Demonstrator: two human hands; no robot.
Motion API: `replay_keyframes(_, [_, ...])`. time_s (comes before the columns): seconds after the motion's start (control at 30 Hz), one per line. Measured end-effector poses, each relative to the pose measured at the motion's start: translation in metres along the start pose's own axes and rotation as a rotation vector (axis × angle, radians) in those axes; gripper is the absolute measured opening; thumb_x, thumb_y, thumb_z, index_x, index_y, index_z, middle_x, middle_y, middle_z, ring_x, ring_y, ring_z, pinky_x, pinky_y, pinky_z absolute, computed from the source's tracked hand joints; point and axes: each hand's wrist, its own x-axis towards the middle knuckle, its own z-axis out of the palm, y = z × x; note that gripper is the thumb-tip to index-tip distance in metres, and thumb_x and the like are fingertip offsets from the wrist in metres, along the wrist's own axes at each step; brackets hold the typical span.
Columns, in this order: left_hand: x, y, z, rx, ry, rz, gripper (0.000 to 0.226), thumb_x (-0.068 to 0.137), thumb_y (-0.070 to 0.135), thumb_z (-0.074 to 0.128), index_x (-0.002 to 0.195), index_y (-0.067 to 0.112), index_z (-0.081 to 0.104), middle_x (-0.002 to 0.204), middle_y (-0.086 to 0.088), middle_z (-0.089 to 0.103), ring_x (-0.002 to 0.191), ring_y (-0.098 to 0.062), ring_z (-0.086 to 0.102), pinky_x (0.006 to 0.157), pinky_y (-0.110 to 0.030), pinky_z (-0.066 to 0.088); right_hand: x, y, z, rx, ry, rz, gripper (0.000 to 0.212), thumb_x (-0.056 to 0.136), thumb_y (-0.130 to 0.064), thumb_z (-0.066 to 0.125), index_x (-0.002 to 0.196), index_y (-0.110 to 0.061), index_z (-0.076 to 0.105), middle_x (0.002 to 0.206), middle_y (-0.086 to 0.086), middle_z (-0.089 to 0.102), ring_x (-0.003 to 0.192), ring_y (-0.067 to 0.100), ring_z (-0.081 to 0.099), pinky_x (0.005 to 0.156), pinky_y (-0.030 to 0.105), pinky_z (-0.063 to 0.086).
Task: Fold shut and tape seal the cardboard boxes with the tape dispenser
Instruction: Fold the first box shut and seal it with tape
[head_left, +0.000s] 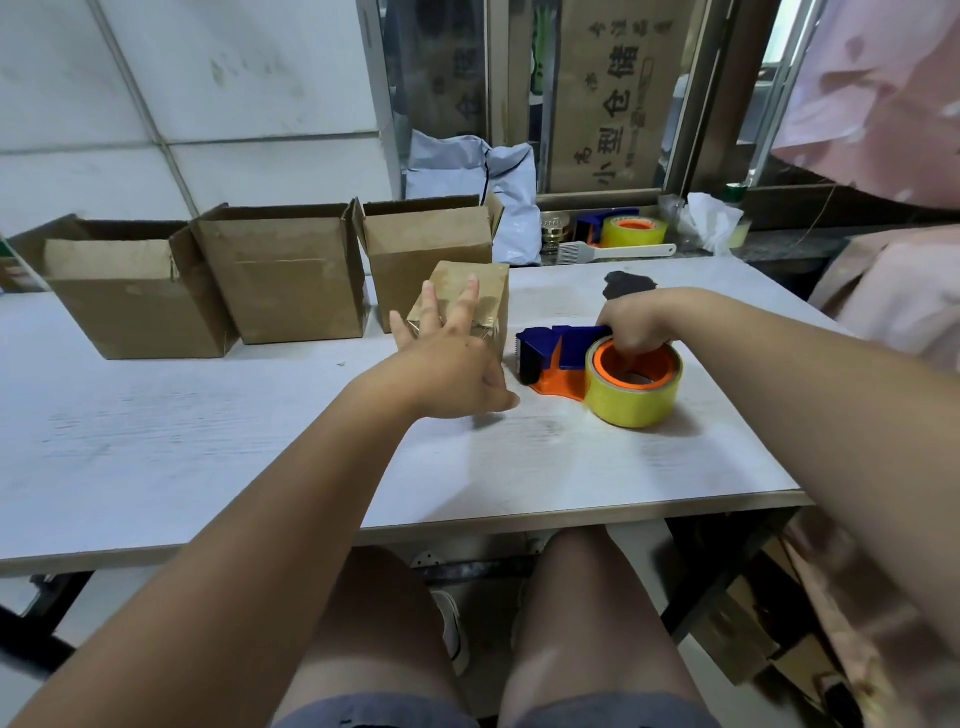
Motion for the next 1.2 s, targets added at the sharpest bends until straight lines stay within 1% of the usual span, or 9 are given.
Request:
replay_keyframes(0.07, [-0.001, 0.006, 0.01, 0.047, 0.202, 0.045, 0.031, 0.082, 0.059, 0.059, 0.084, 0.032, 0.073, 0.157, 0.004, -0.024, 0.139, -0.037, -0.03, 0.109, -0.065, -0.012, 0.001, 0.002, 0.002, 0.037, 0.0, 0.004, 0.027, 0.085, -0.014, 0.062, 0.113, -0.015, 0.059, 0.098, 0.005, 0.06, 0.093, 0.025, 0.06, 0.074, 0.033, 0.051])
replay_keyframes(0.13, [-0.003, 0.017, 0.024, -0.009, 0.501, 0.109, 0.032, 0.081, 0.06, 0.06, 0.078, 0.03, 0.069, 0.158, 0.0, 0.01, 0.145, -0.033, 0.0, 0.112, -0.057, 0.004, 0.001, 0.003, 0.003, 0.065, 0.011, 0.008, 0.03, 0.085, -0.013, 0.062, 0.115, -0.014, 0.059, 0.098, 0.005, 0.059, 0.092, 0.025, 0.06, 0.073, 0.033, 0.05])
replay_keyframes(0.2, [-0.006, 0.03, 0.037, -0.192, 0.647, 0.156, 0.038, 0.08, 0.057, 0.063, 0.087, 0.02, 0.067, 0.132, -0.003, 0.047, 0.122, -0.024, 0.043, 0.1, -0.044, 0.036, 0.001, 0.004, 0.004, 0.082, 0.016, 0.013, 0.031, 0.085, -0.012, 0.062, 0.115, -0.014, 0.059, 0.098, 0.005, 0.059, 0.092, 0.025, 0.059, 0.073, 0.033, 0.05])
replay_keyframes(0.23, [-0.007, 0.037, 0.044, -0.305, 0.597, 0.154, 0.043, 0.079, 0.057, 0.064, 0.095, 0.017, 0.064, 0.118, 0.0, 0.052, 0.106, -0.019, 0.051, 0.089, -0.038, 0.044, 0.001, 0.005, 0.005, 0.091, 0.019, 0.016, 0.031, 0.085, -0.012, 0.062, 0.116, -0.014, 0.059, 0.098, 0.005, 0.059, 0.092, 0.026, 0.06, 0.074, 0.033, 0.051])
replay_keyframes(0.37, [-0.001, 0.055, 0.067, -0.535, 0.247, 0.018, 0.052, 0.079, 0.047, 0.071, 0.115, 0.012, 0.058, 0.109, -0.001, 0.055, 0.1, -0.016, 0.053, 0.084, -0.028, 0.046, 0.001, 0.007, 0.008, 0.122, 0.033, 0.021, 0.03, 0.085, -0.011, 0.061, 0.114, -0.014, 0.059, 0.099, 0.006, 0.061, 0.095, 0.026, 0.062, 0.076, 0.034, 0.052])
replay_keyframes(0.47, [0.005, 0.058, 0.075, -0.657, 0.313, -0.032, 0.013, 0.087, 0.019, 0.066, 0.095, 0.008, 0.067, 0.096, -0.002, 0.062, 0.088, -0.016, 0.058, 0.073, -0.026, 0.046, 0.0, 0.009, 0.011, 0.137, 0.042, 0.013, 0.026, 0.085, -0.01, 0.06, 0.11, -0.016, 0.058, 0.097, 0.005, 0.06, 0.092, 0.025, 0.06, 0.072, 0.033, 0.049])
replay_keyframes(0.6, [0.006, 0.055, 0.069, -0.832, 0.321, -0.091, 0.009, 0.088, 0.013, 0.065, 0.079, 0.01, 0.066, 0.08, 0.002, 0.061, 0.069, -0.005, 0.051, 0.055, -0.009, 0.036, -0.004, 0.016, 0.016, 0.214, 0.065, 0.002, 0.016, 0.085, -0.008, 0.059, 0.097, -0.017, 0.055, 0.095, 0.006, 0.06, 0.088, 0.025, 0.059, 0.068, 0.032, 0.046])
replay_keyframes(0.8, [0.001, 0.053, 0.056, -0.628, 0.286, -0.046, 0.01, 0.087, 0.014, 0.066, 0.078, 0.011, 0.067, 0.083, -0.003, 0.066, 0.079, -0.017, 0.061, 0.07, -0.03, 0.052, -0.013, 0.037, 0.026, 0.528, 0.114, -0.056, 0.004, 0.083, -0.013, 0.066, 0.081, -0.014, 0.062, 0.08, 0.01, 0.062, 0.07, 0.021, 0.055, 0.057, 0.029, 0.043])
replay_keyframes(1.2, [-0.002, 0.045, 0.004, -0.33, 0.342, -0.067, 0.006, 0.086, 0.012, 0.065, 0.081, 0.014, 0.063, 0.082, -0.008, 0.063, 0.074, -0.026, 0.061, 0.064, -0.035, 0.053, -0.026, 0.046, 0.029, 0.966, 0.066, -0.191, 0.015, 0.088, 0.002, 0.057, 0.086, -0.012, 0.062, 0.076, 0.006, 0.063, 0.068, 0.019, 0.057, 0.062, 0.029, 0.045])
